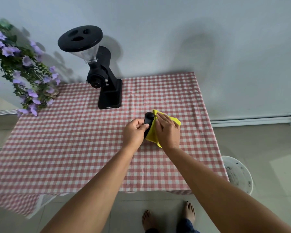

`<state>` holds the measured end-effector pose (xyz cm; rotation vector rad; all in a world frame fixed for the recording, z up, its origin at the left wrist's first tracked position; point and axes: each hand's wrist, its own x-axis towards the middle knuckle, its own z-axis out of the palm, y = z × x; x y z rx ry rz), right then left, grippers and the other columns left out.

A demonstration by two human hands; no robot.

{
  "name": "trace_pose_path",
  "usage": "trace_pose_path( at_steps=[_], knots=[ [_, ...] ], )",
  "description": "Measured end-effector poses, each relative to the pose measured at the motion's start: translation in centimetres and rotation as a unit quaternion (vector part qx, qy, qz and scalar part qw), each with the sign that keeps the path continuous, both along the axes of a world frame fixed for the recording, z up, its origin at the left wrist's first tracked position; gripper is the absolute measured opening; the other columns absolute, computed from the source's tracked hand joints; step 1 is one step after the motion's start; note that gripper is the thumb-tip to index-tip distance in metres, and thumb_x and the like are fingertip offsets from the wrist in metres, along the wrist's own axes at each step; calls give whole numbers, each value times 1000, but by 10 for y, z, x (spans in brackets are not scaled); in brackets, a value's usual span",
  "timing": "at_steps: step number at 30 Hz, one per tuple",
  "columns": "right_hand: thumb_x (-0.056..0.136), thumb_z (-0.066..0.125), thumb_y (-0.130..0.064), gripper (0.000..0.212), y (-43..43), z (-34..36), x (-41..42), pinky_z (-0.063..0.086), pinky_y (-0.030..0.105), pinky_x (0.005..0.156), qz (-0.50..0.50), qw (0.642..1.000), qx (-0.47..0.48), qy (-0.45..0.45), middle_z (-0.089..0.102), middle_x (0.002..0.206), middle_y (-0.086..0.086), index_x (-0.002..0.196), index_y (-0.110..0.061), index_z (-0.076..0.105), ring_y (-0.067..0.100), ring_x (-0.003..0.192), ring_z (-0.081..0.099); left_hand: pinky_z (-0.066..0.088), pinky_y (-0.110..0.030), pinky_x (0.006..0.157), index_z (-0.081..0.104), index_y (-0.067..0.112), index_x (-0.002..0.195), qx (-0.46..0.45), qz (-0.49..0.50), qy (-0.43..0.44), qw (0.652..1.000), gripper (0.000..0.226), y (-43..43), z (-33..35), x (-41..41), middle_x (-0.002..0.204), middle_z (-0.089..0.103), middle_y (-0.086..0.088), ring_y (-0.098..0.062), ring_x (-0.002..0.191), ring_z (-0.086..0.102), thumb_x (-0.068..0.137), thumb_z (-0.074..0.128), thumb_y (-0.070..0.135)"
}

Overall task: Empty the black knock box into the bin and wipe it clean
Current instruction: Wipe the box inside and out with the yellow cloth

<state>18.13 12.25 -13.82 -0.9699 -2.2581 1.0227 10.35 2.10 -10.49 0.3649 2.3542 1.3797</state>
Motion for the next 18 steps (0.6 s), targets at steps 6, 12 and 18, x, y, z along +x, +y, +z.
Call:
trace_pose_path(
  at_steps=[6, 12, 18],
  knots=[
    [100, 46, -37, 37, 9, -4, 9, 46, 38, 104, -28, 995, -91, -8, 57, 139, -11, 131, -23, 61, 14, 128, 52, 48, -12, 73, 68, 14, 117, 41, 68, -28, 996, 23, -2, -5, 6, 105, 68, 7, -8, 96, 64, 95, 67, 21],
    [95, 60, -25, 29, 0, -4, 19, 50, 22, 91, -99, 983, -146, 48, 58, 106, -10, 120, -12, 69, 11, 99, 59, 49, -14, 79, 68, 15, 118, 46, 51, -24, 997, 23, -4, -9, 4, 107, 70, 3, -10, 98, 66, 95, 67, 18],
    [93, 62, -19, 22, -4, 8, 2, 46, 29, 95, -15, 995, -26, 98, 66, 113, 2, 110, -10, 72, 18, 106, 58, 50, -7, 68, 65, 26, 99, 31, -36, 33, 998, 15, -12, -11, 3, 91, 68, 18, 3, 86, 65, 96, 65, 11]
  ],
)
